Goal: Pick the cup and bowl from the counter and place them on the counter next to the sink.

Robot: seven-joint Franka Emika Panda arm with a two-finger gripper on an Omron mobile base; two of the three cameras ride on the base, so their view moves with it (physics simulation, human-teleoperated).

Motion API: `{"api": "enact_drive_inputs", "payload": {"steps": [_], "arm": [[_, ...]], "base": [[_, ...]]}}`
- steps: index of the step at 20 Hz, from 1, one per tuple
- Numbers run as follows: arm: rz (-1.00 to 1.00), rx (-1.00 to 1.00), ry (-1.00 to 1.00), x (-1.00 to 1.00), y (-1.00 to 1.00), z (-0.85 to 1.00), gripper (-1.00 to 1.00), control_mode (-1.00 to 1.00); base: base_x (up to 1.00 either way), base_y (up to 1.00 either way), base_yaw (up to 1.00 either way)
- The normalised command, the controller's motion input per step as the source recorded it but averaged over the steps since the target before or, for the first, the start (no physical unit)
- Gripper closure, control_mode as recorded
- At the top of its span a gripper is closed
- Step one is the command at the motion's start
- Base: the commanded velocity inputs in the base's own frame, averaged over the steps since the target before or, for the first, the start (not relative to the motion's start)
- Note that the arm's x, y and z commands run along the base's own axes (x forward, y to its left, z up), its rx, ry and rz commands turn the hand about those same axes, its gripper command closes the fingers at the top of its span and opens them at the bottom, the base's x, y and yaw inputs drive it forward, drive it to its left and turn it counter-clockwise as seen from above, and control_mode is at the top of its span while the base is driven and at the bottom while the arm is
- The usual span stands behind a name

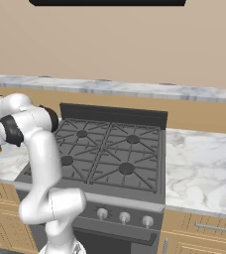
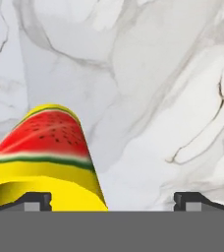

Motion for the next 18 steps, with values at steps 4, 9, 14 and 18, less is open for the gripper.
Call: {"api": "enact_drive_inputs", "payload": {"steps": [4, 9, 14, 18], "arm": [[0.0, 0.0, 0.0, 0.0, -0.02, 0.0, -1.0, -1.0], [0.0, 0.0, 0.0, 0.0, 0.0, 0.0, 1.0, -1.0], [0.0, 0.0, 0.0, 0.0, 0.05, 0.0, 1.0, -1.0], [0.0, 0.0, 0.01, 0.05, 0.04, 0.0, 1.0, -1.0]], "base": [[0.0, 0.0, 0.0], [0.0, 0.0, 0.0], [0.0, 0.0, 0.0], [0.0, 0.0, 0.0]]}}
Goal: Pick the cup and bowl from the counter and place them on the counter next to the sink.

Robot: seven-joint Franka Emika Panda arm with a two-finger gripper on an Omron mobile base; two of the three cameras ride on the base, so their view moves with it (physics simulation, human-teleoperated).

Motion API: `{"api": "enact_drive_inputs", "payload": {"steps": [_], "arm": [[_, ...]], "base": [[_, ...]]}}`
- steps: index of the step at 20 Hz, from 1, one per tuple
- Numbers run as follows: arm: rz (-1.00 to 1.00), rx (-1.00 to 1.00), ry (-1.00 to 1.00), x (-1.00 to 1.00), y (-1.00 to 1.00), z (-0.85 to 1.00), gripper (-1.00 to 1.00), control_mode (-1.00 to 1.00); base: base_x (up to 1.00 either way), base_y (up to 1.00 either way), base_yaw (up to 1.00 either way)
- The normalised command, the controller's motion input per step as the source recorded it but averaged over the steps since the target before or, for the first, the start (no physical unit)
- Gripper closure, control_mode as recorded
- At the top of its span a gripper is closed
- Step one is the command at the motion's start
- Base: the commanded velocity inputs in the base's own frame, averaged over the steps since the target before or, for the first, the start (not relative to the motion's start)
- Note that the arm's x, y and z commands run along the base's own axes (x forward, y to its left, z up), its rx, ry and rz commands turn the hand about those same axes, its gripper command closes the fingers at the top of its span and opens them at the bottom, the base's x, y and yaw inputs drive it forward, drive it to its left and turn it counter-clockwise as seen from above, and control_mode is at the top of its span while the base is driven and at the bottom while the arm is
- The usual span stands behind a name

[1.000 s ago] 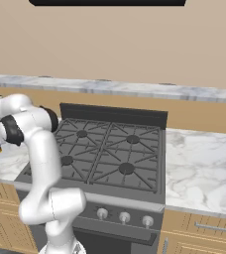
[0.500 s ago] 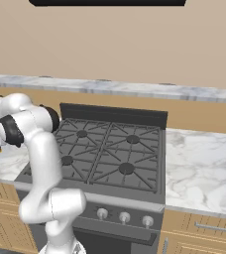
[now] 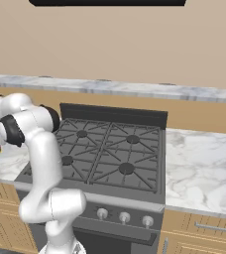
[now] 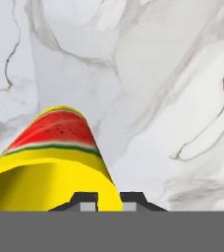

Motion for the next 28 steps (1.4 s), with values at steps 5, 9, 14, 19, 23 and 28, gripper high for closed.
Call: {"api": "enact_drive_inputs", "payload": {"steps": [5, 9, 14, 19, 23, 28], "arm": [[0.0, -0.01, 0.05, 0.04, 0.01, 0.08, 1.0, -1.0], [0.0, -0.04, 0.12, 0.0, -0.15, 0.54, 1.0, -1.0], [0.01, -0.01, 0.16, 0.03, -0.23, 0.73, 1.0, -1.0], [0.02, 0.0, 0.06, -0.04, -0.36, 0.64, 1.0, -1.0], [0.06, 0.0, 0.0, -0.28, -0.62, 0.23, 1.0, -1.0], [0.24, 0.0, -0.11, -0.16, -0.58, 0.11, 1.0, -1.0]], "base": [[0.0, 0.0, 0.0], [0.0, 0.0, 0.0], [0.0, 0.0, 0.0], [0.0, 0.0, 0.0], [0.0, 0.0, 0.0], [0.0, 0.0, 0.0]]}}
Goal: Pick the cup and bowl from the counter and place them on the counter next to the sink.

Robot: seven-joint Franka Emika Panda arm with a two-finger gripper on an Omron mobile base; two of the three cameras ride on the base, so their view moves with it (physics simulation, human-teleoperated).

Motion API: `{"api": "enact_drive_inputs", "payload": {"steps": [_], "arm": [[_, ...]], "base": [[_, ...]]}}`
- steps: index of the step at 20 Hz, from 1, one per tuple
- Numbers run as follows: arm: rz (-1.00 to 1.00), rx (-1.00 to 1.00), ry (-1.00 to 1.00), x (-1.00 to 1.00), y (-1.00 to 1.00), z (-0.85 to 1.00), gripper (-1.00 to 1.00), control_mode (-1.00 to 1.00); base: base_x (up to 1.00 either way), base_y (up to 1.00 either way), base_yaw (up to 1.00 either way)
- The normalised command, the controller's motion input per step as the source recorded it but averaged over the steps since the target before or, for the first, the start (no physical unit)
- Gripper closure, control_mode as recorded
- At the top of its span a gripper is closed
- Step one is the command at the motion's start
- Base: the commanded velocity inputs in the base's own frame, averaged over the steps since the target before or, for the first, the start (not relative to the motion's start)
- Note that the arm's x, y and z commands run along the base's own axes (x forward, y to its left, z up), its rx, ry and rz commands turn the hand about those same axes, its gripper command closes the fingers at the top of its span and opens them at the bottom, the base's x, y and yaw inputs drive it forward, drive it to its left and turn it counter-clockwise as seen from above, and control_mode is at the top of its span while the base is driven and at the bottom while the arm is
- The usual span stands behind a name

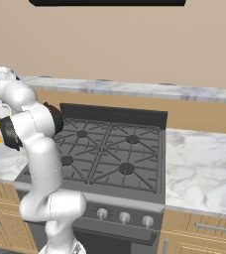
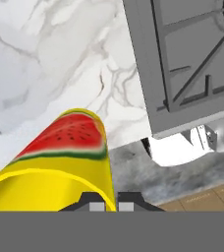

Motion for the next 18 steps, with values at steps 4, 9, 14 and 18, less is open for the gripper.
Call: {"api": "enact_drive_inputs", "payload": {"steps": [4, 9, 14, 18], "arm": [[0.34, 0.01, -0.3, -0.43, -0.7, 0.04, 1.0, -1.0], [0.28, 0.11, -0.32, -0.43, -0.96, 0.0, 1.0, -1.0], [0.1, 0.26, -0.16, -0.31, -0.87, 0.08, 1.0, -1.0], [0.01, 0.33, 0.0, -0.42, -0.81, 0.3, 1.0, -1.0]], "base": [[0.0, 0.0, 0.0], [0.0, 0.0, 0.0], [0.0, 0.0, 0.0], [0.0, 0.0, 0.0]]}}
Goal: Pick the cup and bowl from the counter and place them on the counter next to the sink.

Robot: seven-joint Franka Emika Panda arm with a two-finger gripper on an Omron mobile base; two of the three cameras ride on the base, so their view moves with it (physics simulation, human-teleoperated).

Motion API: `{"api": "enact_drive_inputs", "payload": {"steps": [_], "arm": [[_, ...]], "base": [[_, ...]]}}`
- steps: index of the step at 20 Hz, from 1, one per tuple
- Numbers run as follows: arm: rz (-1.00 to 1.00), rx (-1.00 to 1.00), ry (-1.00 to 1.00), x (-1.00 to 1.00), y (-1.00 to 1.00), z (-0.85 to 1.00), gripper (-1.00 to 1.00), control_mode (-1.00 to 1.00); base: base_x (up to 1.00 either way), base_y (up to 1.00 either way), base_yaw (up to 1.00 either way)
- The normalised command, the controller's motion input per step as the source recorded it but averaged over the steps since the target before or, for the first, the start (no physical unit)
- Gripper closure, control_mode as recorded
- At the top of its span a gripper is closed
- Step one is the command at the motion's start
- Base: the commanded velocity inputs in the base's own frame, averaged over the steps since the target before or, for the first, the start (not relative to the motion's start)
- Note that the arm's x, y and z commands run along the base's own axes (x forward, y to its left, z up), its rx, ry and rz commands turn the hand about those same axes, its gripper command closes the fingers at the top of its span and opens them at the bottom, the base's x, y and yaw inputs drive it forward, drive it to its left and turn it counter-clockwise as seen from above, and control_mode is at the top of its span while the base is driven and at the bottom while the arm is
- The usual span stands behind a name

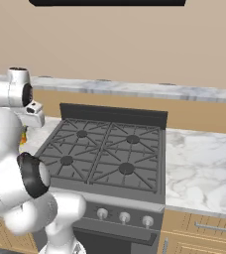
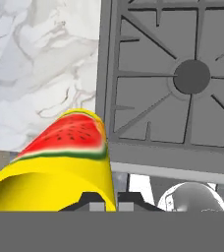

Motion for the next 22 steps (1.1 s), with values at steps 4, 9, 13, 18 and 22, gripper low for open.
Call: {"api": "enact_drive_inputs", "payload": {"steps": [4, 9, 13, 18, 22], "arm": [[0.02, 0.26, 0.01, -0.54, -0.85, 0.29, 1.0, -1.0], [0.03, 0.1, 0.0, -0.51, -0.55, 0.38, 1.0, -1.0], [0.03, 0.0, 0.03, -0.37, -0.43, 0.33, 1.0, -1.0], [0.0, 0.0, 0.01, -0.24, -0.47, 0.09, 1.0, -1.0], [0.0, -0.02, 0.09, -0.19, -0.34, 0.0, 1.0, -1.0]], "base": [[0.0, 0.0, 0.0], [0.0, 0.0, 0.0], [0.0, 0.0, 0.0], [0.0, 0.0, 0.0], [0.0, 0.0, 0.0]]}}
